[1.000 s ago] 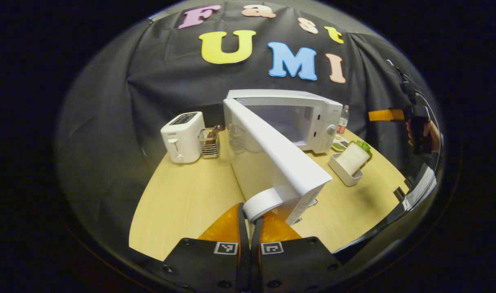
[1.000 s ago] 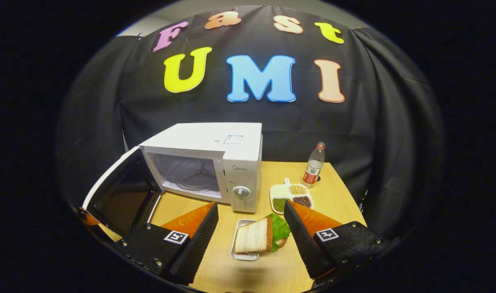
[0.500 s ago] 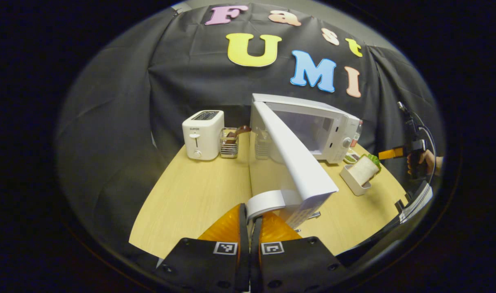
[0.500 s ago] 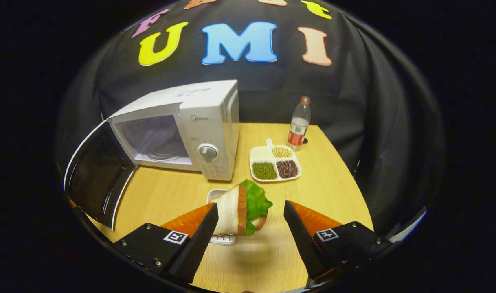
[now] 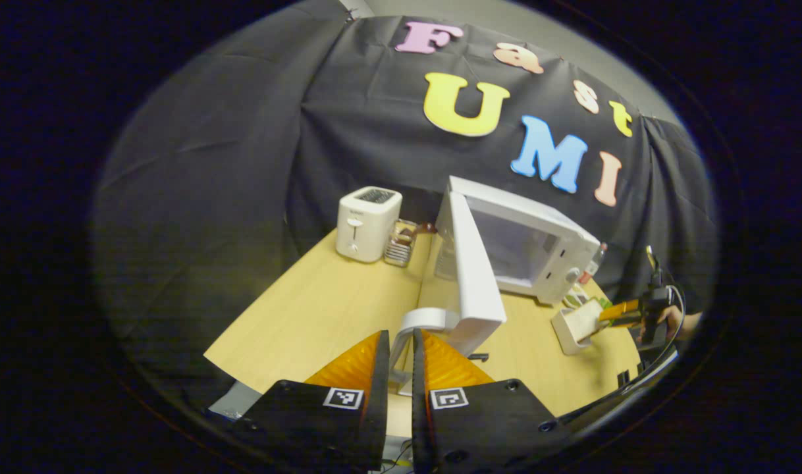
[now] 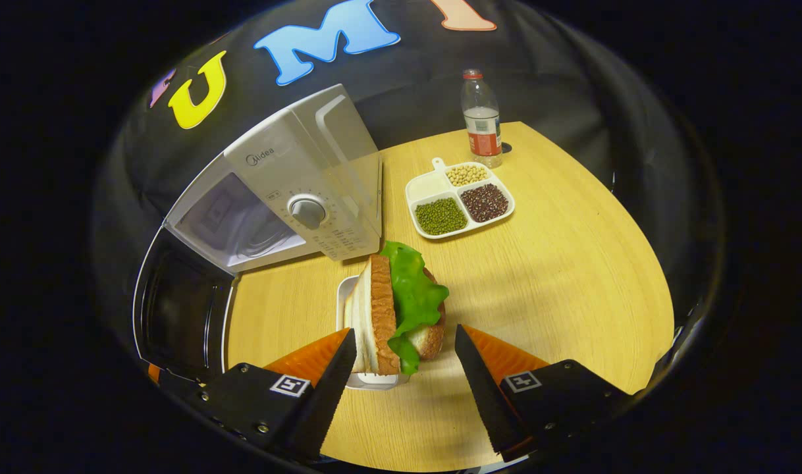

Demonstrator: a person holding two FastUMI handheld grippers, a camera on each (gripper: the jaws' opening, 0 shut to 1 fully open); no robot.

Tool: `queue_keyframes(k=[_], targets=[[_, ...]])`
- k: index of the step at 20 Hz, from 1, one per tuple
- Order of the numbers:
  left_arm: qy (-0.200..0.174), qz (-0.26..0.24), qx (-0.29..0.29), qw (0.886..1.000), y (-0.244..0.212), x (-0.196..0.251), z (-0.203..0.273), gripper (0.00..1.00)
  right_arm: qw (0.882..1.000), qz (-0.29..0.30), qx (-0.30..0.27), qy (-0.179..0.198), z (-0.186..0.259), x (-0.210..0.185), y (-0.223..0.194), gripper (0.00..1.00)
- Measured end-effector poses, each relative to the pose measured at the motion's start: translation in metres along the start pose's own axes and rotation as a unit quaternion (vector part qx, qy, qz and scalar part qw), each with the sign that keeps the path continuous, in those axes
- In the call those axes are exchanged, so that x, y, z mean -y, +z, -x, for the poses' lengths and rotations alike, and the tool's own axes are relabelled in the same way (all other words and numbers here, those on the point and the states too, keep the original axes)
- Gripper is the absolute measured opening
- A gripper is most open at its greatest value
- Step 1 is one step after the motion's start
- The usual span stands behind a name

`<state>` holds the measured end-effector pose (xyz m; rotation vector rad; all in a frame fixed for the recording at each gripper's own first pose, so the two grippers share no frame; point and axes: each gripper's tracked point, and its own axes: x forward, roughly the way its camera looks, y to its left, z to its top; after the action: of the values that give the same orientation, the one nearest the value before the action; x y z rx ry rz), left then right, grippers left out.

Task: Open the microwave oven with the left hand, put the food in, and close the microwave oven.

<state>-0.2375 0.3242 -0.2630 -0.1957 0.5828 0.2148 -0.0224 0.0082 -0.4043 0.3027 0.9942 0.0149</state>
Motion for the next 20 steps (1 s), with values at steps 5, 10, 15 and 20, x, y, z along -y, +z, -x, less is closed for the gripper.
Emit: queue_keyframes(k=[5,10,15,20], targets=[[0.057,0.022,0.124,0.990,0.107,0.026,0.055,0.23,0.998,-0.031,-0.020,0.044,-0.010,-0.006,-0.002,0.65],[0.052,-0.011,0.190,0.980,0.167,0.090,0.062,0.59,0.994,-0.040,-0.021,0.097,-0.006,-0.014,0.003,0.27],[0.034,-0.031,0.189,0.981,0.175,0.146,0.057,0.92,0.991,-0.040,-0.004,0.131,0.011,-0.027,0.015,0.26],[0.035,-0.052,0.209,0.976,0.197,0.152,0.049,0.96,0.978,-0.093,0.008,0.185,0.045,-0.066,0.021,0.26]])
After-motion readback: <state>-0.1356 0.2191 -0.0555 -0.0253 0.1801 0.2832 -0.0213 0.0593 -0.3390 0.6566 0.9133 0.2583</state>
